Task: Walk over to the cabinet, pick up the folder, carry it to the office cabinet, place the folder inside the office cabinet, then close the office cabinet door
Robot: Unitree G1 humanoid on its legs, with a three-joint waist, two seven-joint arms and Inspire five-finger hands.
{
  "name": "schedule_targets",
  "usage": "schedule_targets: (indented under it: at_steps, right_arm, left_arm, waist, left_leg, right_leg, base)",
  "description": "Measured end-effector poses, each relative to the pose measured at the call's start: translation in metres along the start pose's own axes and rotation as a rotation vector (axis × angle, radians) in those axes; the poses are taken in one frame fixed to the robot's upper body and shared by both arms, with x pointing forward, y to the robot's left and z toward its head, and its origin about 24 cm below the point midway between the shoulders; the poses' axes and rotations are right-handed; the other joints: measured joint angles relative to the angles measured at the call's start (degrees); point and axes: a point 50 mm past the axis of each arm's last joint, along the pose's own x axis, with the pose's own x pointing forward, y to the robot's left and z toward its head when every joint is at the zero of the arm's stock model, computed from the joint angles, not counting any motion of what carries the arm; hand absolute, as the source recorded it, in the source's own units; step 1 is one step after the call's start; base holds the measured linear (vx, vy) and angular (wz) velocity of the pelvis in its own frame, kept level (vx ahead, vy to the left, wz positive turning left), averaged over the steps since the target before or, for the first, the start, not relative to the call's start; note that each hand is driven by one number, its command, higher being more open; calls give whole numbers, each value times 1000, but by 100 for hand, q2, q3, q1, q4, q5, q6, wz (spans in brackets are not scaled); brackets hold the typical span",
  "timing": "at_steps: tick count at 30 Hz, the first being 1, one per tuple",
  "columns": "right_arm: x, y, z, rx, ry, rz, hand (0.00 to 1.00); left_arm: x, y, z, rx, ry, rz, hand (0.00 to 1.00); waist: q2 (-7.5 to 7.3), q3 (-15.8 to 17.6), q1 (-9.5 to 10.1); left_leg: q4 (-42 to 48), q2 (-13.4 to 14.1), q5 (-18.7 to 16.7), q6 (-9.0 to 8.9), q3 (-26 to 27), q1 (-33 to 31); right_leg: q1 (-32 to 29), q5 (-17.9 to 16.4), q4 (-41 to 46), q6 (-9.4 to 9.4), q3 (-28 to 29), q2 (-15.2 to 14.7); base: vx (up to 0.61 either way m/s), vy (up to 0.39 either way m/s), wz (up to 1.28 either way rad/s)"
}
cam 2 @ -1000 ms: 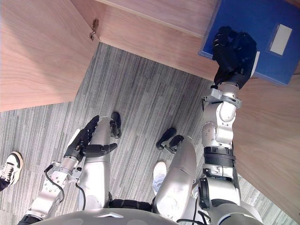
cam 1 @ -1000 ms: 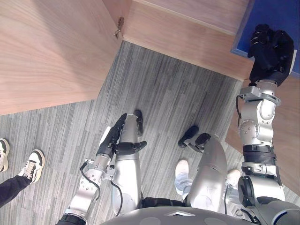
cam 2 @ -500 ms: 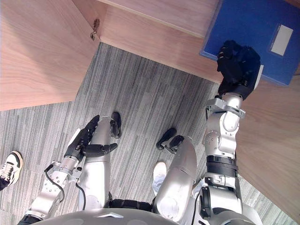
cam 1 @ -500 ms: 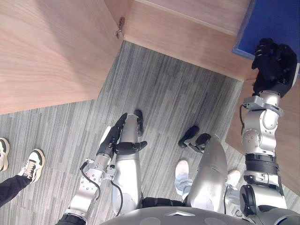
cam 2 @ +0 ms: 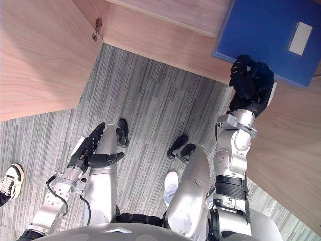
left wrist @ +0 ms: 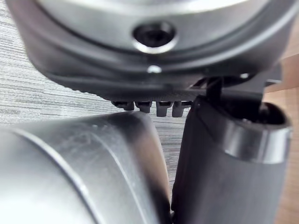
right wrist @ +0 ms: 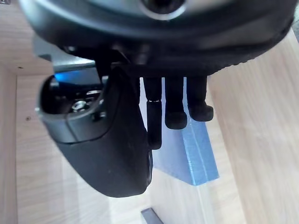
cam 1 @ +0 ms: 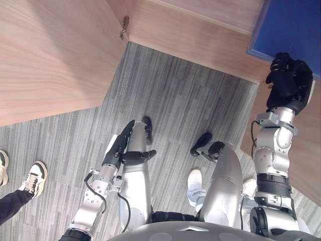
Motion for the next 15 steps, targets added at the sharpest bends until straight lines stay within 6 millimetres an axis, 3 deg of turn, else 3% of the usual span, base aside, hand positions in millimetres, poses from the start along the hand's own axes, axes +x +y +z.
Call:
schedule_targets:
  at_steps: [5,15]
  right_arm:
    - [13,15,8,40,-44,27,0]
    - [36,19,11,52,-53,0,0]
  left_arm:
    - [0,0,0,-1,0,-1,100]
    - [4,-5,5,-3,-13,-19,100]
  waist:
    - [0,0,2]
    - [4,-2,92]
  left_leg:
    - [33,-12,1,2,36,2]
    - [59,-100,38,38,46,-36]
  right_leg:
    - [-69,-4,98,-4,82,-42]
    - [-130,-26,230,-29,101,-167]
  base:
    - [0,0,0]
    - [-11,-2,4]
